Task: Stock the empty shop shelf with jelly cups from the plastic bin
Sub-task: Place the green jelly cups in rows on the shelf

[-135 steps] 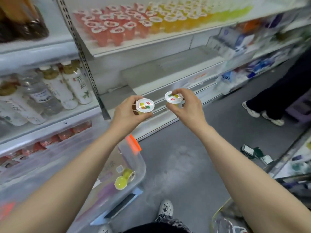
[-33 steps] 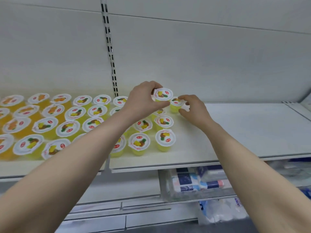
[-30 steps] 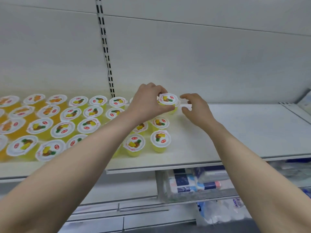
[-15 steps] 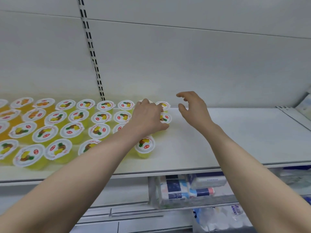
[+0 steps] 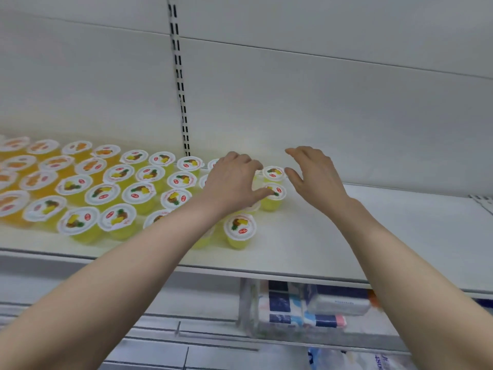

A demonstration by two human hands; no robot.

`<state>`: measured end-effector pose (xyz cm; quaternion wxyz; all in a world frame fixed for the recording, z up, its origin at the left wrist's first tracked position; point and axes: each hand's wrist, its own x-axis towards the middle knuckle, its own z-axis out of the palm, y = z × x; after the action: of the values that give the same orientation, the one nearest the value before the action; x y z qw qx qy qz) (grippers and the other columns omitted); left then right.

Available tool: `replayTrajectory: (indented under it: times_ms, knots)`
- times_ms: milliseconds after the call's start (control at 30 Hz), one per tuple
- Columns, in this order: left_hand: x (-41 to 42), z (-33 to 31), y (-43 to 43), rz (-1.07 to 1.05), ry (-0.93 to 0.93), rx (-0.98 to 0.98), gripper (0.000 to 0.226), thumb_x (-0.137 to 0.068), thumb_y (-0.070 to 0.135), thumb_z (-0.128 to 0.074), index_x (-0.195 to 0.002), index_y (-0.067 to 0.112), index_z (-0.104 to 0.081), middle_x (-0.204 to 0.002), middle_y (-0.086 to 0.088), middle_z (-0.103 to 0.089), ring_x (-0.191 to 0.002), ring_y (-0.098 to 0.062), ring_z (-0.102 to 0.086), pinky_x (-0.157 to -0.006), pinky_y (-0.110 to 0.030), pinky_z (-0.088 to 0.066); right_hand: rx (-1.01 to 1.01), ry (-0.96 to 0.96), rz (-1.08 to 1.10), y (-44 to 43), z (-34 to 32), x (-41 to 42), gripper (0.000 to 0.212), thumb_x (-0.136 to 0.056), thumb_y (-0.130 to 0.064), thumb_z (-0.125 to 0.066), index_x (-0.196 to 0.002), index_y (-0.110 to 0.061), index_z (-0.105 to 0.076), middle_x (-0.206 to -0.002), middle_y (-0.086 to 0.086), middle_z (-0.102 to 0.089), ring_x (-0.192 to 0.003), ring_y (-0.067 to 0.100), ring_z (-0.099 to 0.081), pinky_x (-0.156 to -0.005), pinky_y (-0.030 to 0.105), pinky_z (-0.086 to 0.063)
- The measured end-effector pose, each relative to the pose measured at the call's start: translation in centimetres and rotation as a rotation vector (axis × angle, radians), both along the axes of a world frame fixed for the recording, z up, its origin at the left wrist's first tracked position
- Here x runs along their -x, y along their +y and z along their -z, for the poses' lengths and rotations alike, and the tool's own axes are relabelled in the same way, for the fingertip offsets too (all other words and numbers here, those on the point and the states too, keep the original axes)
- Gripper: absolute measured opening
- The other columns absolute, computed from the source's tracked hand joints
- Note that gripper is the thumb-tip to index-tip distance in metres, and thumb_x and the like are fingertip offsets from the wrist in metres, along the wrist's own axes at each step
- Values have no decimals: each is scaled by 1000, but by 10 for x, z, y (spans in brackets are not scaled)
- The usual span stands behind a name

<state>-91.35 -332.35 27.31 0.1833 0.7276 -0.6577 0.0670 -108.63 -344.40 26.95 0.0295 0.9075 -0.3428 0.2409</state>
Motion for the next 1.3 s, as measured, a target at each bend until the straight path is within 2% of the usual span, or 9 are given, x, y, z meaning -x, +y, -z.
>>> replayTrajectory:
  times_ms: [200, 367, 567, 767, 900, 1133, 1300]
  knots:
    - [-36, -17, 38, -95, -92, 126, 58, -85, 51, -62, -130, 14, -56, -125, -8, -60, -118, -30, -49, -99, -42, -41, 157, 101, -93, 14, -15, -24, 44, -93, -29, -60, -131, -9, -56, -125, 13, -60, -111, 36, -57, -91, 46, -43]
    - [-68, -29, 84, -183, -122, 160, 58, -88, 46, -61, -135, 14, -51, -131, -8, -55, -123, -31, -45, -103, -41, -36, 210, 110, -184, 48, -32, -58, 49, -92, -36, -50, -131, -7, -56, -123, 14, -60, -110, 37, -57, -91, 47, -43]
    - [-122, -32, 164, -304, -191, 205, 58, -83, 43, -67, -129, 11, -56, -122, -13, -60, -113, -37, -52, -96, -45, -43, 250, 96, -344, 114, -47, -129, 49, -93, -37, -50, -132, -7, -55, -127, 14, -59, -114, 36, -55, -94, 47, -41]
    - [-192, -26, 276, -430, -241, 222, 56, -85, 44, -64, -128, 10, -57, -120, -13, -60, -111, -36, -53, -96, -44, -42, 260, 54, -507, 208, -43, -225, 50, -91, -39, -49, -130, -9, -57, -123, 14, -61, -112, 36, -57, -93, 46, -43]
    - [-242, -18, 362, -512, -249, 195, 61, -84, 51, -48, -127, 9, -58, -117, -14, -61, -109, -36, -55, -96, -44, -42, 242, 43, -603, 286, -28, -293, 53, -91, -43, -44, -131, -10, -57, -123, 13, -61, -112, 35, -58, -93, 46, -45]
    - [-322, 3, 520, -672, -252, 134, 59, -81, 41, -69, -127, 5, -57, -117, -15, -61, -107, -35, -54, -97, -41, -41, 202, 4, -812, 421, 3, -412, 50, -93, -41, -46, -130, -9, -57, -125, 14, -60, -114, 36, -56, -95, 49, -46]
    - [-368, 24, 634, -820, -175, 75, 57, -83, 39, -67, -128, 6, -57, -119, -13, -61, -108, -35, -54, -97, -44, -43, 187, 4, -955, 520, 24, -488, 49, -93, -39, -48, -129, -8, -56, -121, 13, -61, -110, 35, -56, -90, 45, -47]
